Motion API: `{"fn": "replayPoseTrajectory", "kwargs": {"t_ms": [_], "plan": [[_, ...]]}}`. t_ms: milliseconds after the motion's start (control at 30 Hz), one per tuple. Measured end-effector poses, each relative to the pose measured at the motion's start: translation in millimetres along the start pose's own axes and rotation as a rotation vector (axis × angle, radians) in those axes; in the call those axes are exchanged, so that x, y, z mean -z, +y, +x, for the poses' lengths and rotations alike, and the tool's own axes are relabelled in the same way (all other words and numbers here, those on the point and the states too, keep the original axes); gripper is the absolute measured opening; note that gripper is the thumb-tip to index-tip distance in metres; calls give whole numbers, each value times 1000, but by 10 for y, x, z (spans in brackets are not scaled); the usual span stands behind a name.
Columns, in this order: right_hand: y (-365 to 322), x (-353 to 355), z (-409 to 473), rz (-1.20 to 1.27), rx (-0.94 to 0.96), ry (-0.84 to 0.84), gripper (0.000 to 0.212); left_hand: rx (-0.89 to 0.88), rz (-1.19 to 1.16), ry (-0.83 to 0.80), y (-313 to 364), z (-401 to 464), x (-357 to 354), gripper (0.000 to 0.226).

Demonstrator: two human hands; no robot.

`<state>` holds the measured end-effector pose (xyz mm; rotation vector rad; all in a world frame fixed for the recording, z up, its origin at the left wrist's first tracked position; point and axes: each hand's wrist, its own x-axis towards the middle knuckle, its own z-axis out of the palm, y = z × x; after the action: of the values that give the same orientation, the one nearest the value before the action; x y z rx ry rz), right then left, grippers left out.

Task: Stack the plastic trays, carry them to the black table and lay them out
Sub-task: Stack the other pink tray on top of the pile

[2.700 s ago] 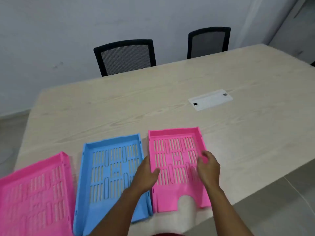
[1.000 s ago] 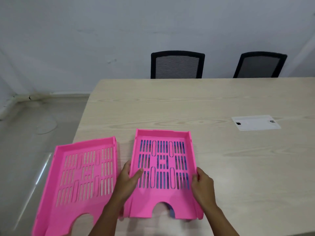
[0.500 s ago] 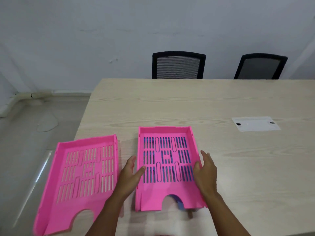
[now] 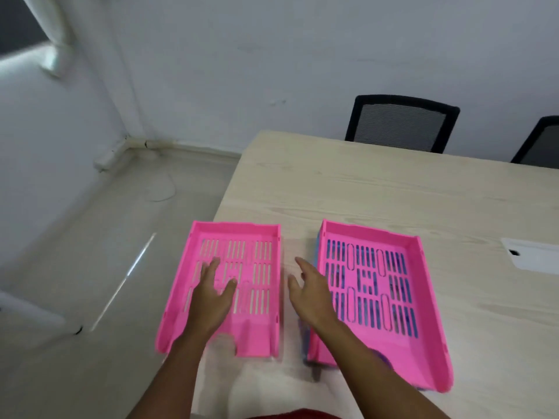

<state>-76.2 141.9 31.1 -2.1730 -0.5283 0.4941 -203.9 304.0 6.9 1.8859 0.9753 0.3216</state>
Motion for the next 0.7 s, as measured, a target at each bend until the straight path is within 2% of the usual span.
{"fn": "replayPoseTrajectory", "kwargs": {"t_ms": [67, 133, 233, 300, 433, 533, 633, 700], "plan": [[-91, -184, 2, 2, -23, -56, 49, -26, 120, 61, -200, 40, 193, 74], [-109, -335, 10, 1, -110, -94, 43, 33, 206, 104, -416, 108, 355, 82], [1, -512, 33, -35, -258, -130, 29, 249, 125, 47, -604, 150, 542, 85], [110, -595, 29, -93, -285, -135, 7, 336, 91, -1, -670, 167, 615, 73], [151, -633, 46, -117, -246, -118, 32, 312, 48, -5, -732, 253, 706, 39], [103, -610, 71, -27, -234, -93, 23, 270, -13, -1, -655, 241, 743, 23], [79, -528, 90, 57, -168, -36, 41, 227, -125, 13, -506, 246, 778, 19], [-55, -391, 63, 115, -109, 31, 45, 187, -179, 13, -395, 287, 793, 22]]}}
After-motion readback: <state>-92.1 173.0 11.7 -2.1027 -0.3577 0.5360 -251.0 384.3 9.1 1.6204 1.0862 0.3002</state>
